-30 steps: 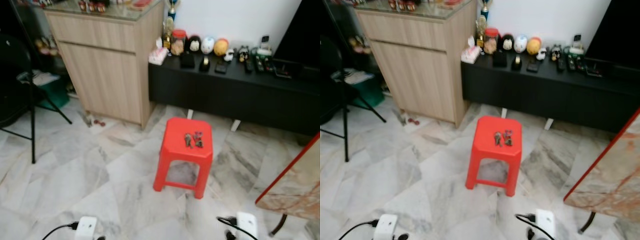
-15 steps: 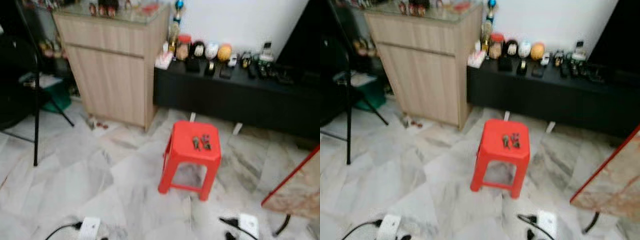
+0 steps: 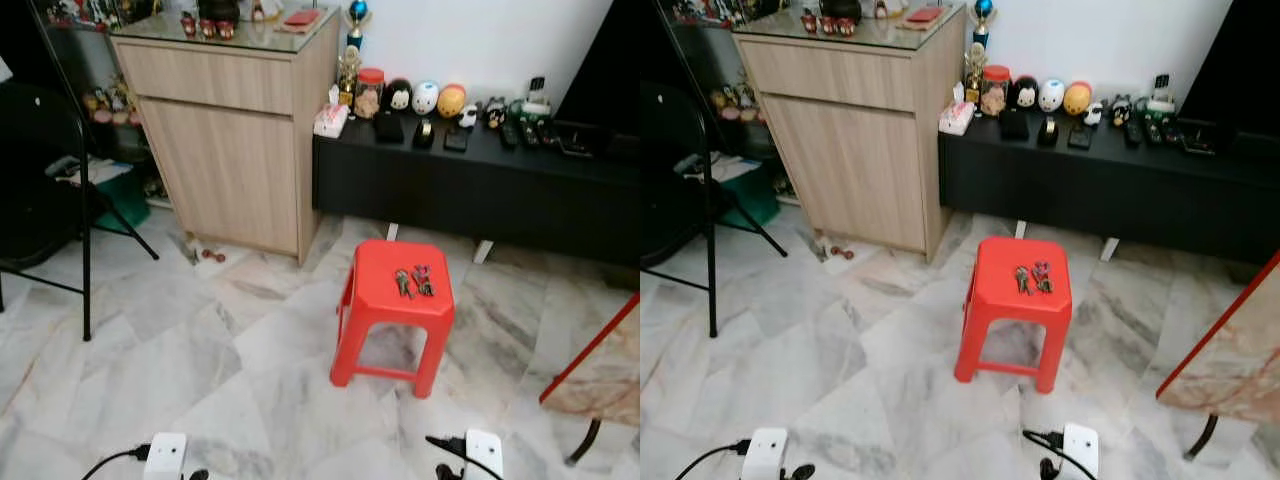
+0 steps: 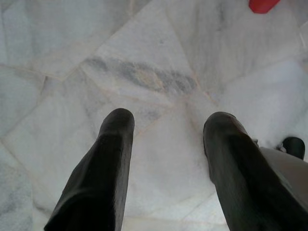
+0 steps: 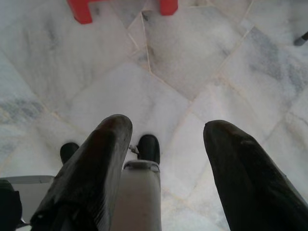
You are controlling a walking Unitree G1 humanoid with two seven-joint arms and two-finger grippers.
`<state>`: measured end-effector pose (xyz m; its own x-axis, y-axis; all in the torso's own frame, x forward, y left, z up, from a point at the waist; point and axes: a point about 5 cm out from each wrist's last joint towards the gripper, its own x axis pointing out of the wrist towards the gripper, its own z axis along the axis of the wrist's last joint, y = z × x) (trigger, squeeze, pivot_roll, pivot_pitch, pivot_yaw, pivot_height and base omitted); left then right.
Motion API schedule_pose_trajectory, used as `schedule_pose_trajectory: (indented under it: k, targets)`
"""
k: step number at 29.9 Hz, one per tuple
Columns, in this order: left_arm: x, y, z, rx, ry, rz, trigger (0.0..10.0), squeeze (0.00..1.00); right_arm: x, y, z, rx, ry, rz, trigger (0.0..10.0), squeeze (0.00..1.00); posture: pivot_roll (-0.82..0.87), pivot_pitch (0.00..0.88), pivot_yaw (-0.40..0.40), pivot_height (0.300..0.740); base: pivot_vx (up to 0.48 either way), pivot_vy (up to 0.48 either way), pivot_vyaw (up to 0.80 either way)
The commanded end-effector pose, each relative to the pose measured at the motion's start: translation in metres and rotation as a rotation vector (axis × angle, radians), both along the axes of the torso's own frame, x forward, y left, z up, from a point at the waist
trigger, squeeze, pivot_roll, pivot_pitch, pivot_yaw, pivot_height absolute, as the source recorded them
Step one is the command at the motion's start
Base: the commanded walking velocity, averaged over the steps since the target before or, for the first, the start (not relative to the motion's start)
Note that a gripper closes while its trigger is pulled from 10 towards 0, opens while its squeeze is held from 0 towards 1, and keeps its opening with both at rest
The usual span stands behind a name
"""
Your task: Hang keys on a hook
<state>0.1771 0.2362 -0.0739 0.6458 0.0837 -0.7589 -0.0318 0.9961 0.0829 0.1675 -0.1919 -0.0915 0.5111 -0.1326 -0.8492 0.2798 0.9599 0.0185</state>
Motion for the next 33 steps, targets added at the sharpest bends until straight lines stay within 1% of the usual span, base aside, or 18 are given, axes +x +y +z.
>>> schedule_pose_trajectory:
  k: [1,8,11,13,15,21,25,29,33]
  targets:
    - [-0.003,0.002,-0.002,-0.015,0.027,0.015,10.0,0.00,-0.001,0.000,0.000,0.001,0.000,-0.018,10.0,0.00,0.13,0.008,0.021,0.740,0.000,0.000,0.00]
    - [0.000,0.003,0.000,-0.012,0.023,0.019,10.0,0.00,-0.003,-0.002,-0.001,0.006,0.001,-0.044,10.0,0.00,0.15,0.024,0.017,0.740,0.000,0.000,0.00]
    - [-0.003,0.004,-0.001,-0.014,0.026,0.033,10.0,0.00,-0.004,-0.004,-0.001,-0.005,0.010,-0.029,10.0,0.00,0.14,0.034,0.008,0.740,0.000,0.000,0.00]
    - [-0.006,0.003,-0.003,-0.016,0.038,0.036,10.0,0.00,-0.004,-0.006,-0.001,-0.034,0.009,0.019,10.0,0.00,0.14,0.046,0.003,0.740,0.249,0.000,0.00]
    - [-0.007,0.001,-0.004,-0.020,0.039,0.033,10.0,0.00,-0.003,-0.006,0.000,-0.040,0.004,0.037,10.0,0.00,0.13,0.059,-0.002,0.740,0.276,0.000,0.66]
    - [-0.012,-0.001,-0.007,-0.029,0.051,0.049,10.0,0.00,-0.006,-0.006,-0.001,-0.044,0.000,0.031,10.0,0.00,0.14,0.060,-0.009,0.740,0.287,0.000,0.80]
    - [-0.013,-0.003,-0.008,-0.033,0.055,0.049,10.0,0.00,-0.007,-0.007,-0.001,-0.053,0.003,0.023,10.0,0.00,0.13,0.068,-0.011,0.740,0.292,0.000,0.00]
    - [-0.009,-0.004,-0.006,-0.034,0.044,0.046,10.0,0.00,-0.002,-0.008,0.001,-0.040,-0.024,0.002,10.0,0.00,0.13,0.073,-0.017,0.740,0.291,0.000,0.00]
    - [-0.008,-0.006,-0.006,-0.035,0.042,0.051,10.0,0.00,0.001,-0.009,0.002,-0.043,-0.030,0.012,10.0,0.00,0.13,0.073,-0.019,0.740,0.290,0.000,0.00]
